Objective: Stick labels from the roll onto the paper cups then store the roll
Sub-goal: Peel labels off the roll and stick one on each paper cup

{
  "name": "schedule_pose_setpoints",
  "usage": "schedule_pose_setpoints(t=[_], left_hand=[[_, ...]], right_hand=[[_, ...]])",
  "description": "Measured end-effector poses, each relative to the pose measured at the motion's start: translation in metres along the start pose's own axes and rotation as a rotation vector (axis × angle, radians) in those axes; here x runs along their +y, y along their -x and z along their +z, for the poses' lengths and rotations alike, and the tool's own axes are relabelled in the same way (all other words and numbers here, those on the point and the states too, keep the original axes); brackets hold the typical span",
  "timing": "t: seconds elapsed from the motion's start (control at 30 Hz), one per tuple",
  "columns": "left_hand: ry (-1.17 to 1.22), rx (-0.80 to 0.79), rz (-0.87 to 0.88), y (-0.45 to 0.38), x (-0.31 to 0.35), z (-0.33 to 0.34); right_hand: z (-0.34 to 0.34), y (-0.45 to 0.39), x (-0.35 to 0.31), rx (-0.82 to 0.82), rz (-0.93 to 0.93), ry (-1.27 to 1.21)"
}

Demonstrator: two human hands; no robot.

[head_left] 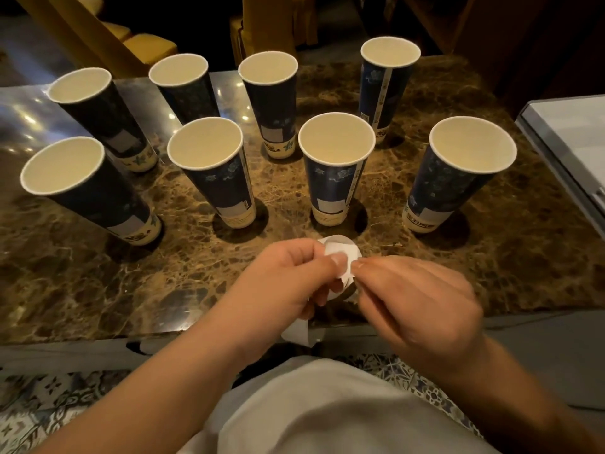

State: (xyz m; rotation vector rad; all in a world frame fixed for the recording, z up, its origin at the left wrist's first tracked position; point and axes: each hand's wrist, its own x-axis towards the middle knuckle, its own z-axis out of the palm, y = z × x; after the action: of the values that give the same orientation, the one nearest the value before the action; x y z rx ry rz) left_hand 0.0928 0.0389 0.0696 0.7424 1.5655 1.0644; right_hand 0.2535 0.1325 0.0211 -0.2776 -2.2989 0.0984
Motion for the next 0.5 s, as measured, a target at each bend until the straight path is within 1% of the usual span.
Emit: schedule_pose_setpoints(t=[0.07,0.1,0.17,0.23,0.27,0.3,0.33,0.4,0.43,0.5], left_hand=[[-0.039,0.056,0.033,0.0,-0.003,-0.002],[-0.079,0.065,0.059,0.001,-0.003,-0.004],[-0.241,0.069,0.122,0.003,-0.003,-0.008],[-0.46,0.036,0.193,0.005,-0.001,-0.011],[-0.556,0.008,0.218,0.007,0.001,-0.011],[-0.623,-0.022,0.232,0.008,0.003,-0.011],[-0.663,-0.05,0.238,0.01,0.005,-0.011],[-0.708,-0.093,0.256,0.011,0.008,-0.01],[-0.72,-0.102,0.268,0.011,0.009,-0.01],[-0.681,-0.092,0.285,0.01,0.009,-0.01]], right_hand=[[-0.002,-0.004,-0.001,-0.046,0.019,-0.08],[-0.004,-0.005,-0.001,-0.065,0.081,-0.17],[-0.01,-0.009,-0.004,-0.074,0.305,-0.401],[-0.017,-0.015,-0.006,-0.055,0.516,-0.555],[-0.02,-0.019,-0.005,-0.076,0.591,-0.605],[-0.023,-0.024,-0.003,-0.135,0.637,-0.658],[-0.024,-0.028,0.0,-0.228,0.657,-0.716],[-0.024,-0.033,0.005,-0.4,0.628,-0.758],[-0.024,-0.034,0.007,-0.431,0.599,-0.732],[-0.024,-0.035,0.006,-0.4,0.551,-0.685]])
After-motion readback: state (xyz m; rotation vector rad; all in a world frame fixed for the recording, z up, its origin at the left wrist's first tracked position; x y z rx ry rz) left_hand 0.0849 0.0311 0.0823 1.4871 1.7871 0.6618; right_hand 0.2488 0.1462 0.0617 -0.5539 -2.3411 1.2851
